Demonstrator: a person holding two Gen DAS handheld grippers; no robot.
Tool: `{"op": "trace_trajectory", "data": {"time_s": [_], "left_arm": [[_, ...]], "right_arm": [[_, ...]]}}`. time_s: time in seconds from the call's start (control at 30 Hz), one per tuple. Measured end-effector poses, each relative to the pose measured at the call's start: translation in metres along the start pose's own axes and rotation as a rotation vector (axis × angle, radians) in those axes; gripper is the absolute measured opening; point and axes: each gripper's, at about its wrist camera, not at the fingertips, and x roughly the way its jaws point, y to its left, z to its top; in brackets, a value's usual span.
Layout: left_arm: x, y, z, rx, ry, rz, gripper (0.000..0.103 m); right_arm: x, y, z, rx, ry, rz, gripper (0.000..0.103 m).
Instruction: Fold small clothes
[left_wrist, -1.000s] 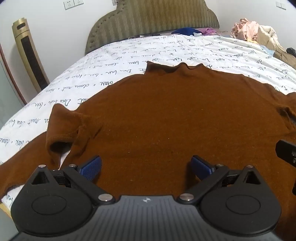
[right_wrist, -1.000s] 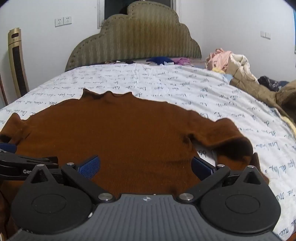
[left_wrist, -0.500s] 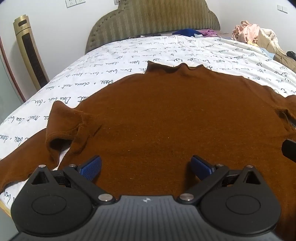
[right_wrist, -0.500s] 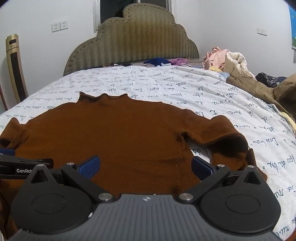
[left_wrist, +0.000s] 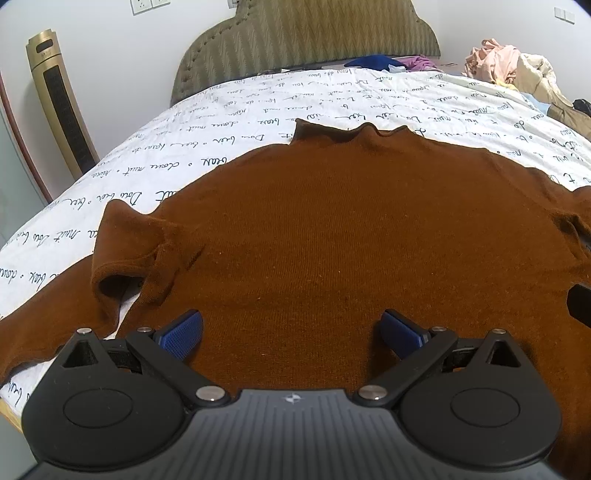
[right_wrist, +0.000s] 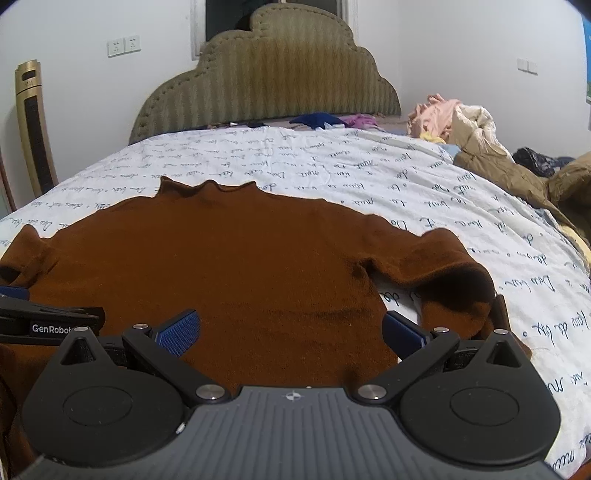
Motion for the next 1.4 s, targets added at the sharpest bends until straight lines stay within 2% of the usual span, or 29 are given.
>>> {"op": "trace_trajectory", "data": {"time_s": [0.67, 1.4], "left_arm": [[-0.006, -0.004, -0.002, 0.006, -0.022, -0.014, 0.103], [-0.005, -0.004, -0.002, -0.008, -0.009, -0.021, 0.103]], "right_arm": [[-0.009, -0.004, -0.005, 0.000, -0.017, 0.013, 0.103], [-0.019, -0.018, -0.010, 0.015, -0.028, 0.027, 0.103]]}}
